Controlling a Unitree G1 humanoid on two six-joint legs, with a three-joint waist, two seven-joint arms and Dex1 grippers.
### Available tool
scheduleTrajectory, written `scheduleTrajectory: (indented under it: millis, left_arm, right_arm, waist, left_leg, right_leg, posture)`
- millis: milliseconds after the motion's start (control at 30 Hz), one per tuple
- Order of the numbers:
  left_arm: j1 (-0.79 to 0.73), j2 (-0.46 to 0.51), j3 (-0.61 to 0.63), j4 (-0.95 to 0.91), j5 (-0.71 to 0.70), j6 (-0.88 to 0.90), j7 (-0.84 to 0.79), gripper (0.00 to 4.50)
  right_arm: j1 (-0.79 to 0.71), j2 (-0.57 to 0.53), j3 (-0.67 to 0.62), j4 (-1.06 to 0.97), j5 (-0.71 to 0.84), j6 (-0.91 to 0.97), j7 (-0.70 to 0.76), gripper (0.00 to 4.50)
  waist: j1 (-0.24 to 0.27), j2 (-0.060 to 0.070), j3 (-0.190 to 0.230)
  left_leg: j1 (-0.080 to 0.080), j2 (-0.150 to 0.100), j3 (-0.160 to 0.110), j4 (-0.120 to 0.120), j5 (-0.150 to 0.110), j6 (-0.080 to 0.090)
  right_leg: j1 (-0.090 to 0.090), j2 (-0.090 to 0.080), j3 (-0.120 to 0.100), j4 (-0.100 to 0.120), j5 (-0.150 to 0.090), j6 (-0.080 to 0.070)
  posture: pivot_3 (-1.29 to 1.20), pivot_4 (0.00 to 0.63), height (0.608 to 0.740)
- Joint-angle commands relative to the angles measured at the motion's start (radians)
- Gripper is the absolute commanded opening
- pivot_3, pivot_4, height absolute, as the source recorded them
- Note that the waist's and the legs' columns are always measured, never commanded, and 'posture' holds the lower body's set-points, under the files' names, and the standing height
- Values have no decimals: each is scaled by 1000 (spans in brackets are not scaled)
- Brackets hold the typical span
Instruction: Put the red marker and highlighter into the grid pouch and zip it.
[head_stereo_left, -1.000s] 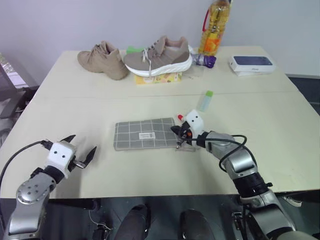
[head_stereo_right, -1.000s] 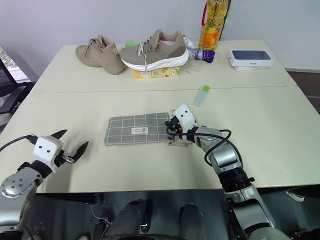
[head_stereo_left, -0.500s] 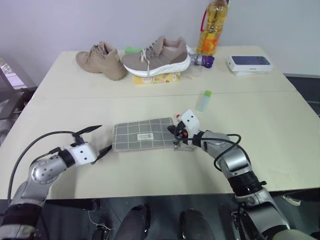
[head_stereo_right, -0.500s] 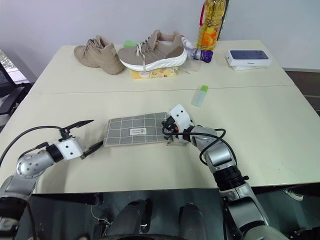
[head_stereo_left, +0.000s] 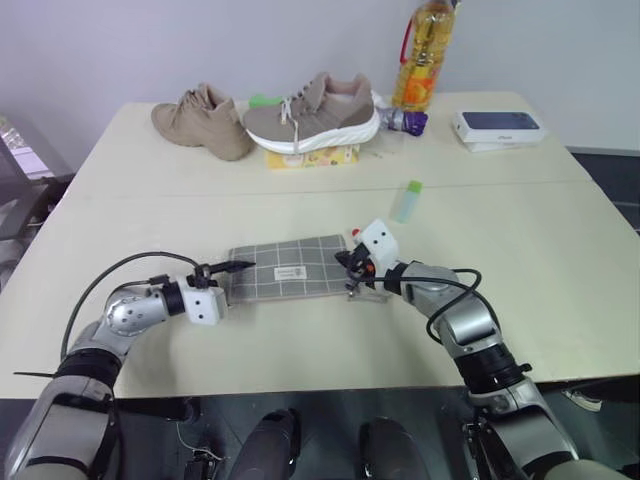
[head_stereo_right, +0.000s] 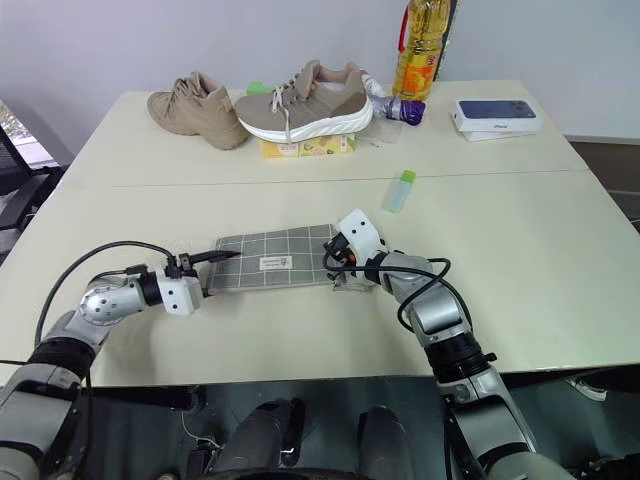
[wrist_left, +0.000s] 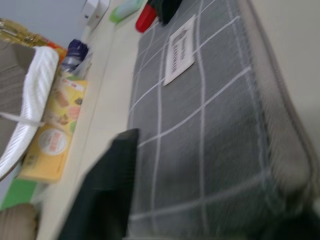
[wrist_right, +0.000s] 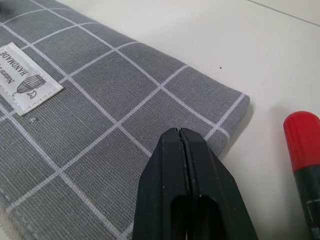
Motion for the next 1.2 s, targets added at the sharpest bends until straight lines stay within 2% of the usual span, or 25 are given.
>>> scheduleTrajectory:
  millis: [33, 67, 100, 333, 467, 567, 633, 767, 800, 1000, 1200]
  left_arm:
    - [-23, -4, -21, 25, -25, -43, -16, 752]
    - [-24, -6, -21, 29, -30, -47, -17, 297]
    - [-22, -8, -21, 29, -39, -49, -18, 116]
    - [57, -10, 2, -85, -185, 73, -71, 116]
    - [153, -2, 73, -266, -268, 349, -34, 116]
    - [244, -38, 151, -483, -366, 592, 59, 0]
    - [302, -63, 174, -595, -371, 683, 101, 0]
    - [396, -117, 190, -770, -310, 827, 196, 0]
    - [411, -135, 192, -801, -306, 856, 216, 0]
    - [434, -202, 186, -883, -278, 933, 257, 0]
    - [433, -219, 177, -901, -254, 945, 244, 0]
  right_arm:
    - [19, 1, -2, -16, -10, 18, -8, 0]
    - [20, 1, -2, -17, -10, 18, -9, 0]
    - [20, 1, -3, -18, -10, 18, -10, 0]
    - [-10, -7, -46, -22, -8, -27, -34, 0]
    - [-46, -39, -112, -75, 55, -63, 22, 0]
    - [-68, -82, -162, -117, 103, -41, 70, 903]
    - [-78, -103, -184, -127, 115, -33, 80, 1864]
    - [-79, -136, -226, -150, 155, 7, 108, 4115]
    - [-74, -144, -226, -162, 171, 24, 125, 4447]
    - [-57, -103, -154, -157, 136, 28, 82, 4447]
    - [-71, -31, -135, -130, 118, 55, 8, 4447]
  waist:
    - [-1, 0, 0]
    - [-3, 0, 0]
    - [-6, 0, 0]
    - [-13, 0, 0]
    - [-17, 0, 0]
    - [-18, 1, 0]
    - [-18, 1, 0]
    - [-16, 1, 0]
    - [-14, 1, 0]
    - [-12, 0, 0]
    - [-12, 0, 0]
  left_leg:
    - [0, 0, 0, 0, 0, 0]
    - [0, 0, 0, 0, 0, 0]
    - [0, 0, 0, 0, 0, 0]
    - [0, 0, -1, 0, 0, 0]
    - [0, 0, -1, 0, 0, 0]
    - [-1, 1, -1, 0, 0, 0]
    - [-2, 1, -1, 0, 0, 0]
    - [-2, 1, -1, 0, 0, 0]
    - [-2, 1, 0, 0, 0, 0]
    - [-2, 1, 0, 0, 0, 0]
    - [-2, 1, 0, 0, 1, -1]
  right_leg:
    - [0, 0, 0, 0, 0, 0]
    - [0, 0, 0, 0, 0, 0]
    - [0, 0, 0, 0, 0, 0]
    - [0, 0, 0, 1, 0, 0]
    - [-1, 0, 1, 1, 0, 0]
    - [-2, 1, 1, 1, 0, 0]
    - [-4, 1, 2, 2, 0, 0]
    - [-4, 1, 2, 2, 0, 0]
    - [-4, 1, 3, 2, 0, 0]
    - [-4, 1, 3, 1, 0, 0]
    - [-4, 1, 3, 1, 0, 0]
  posture:
    - [0, 150, 739]
    - [0, 150, 739]
    - [0, 150, 739]
    - [0, 150, 739]
    - [0, 150, 739]
    - [0, 150, 739]
    - [0, 150, 739]
    - [0, 150, 739]
    - [0, 150, 739]
    - [0, 150, 739]
    - [0, 150, 739]
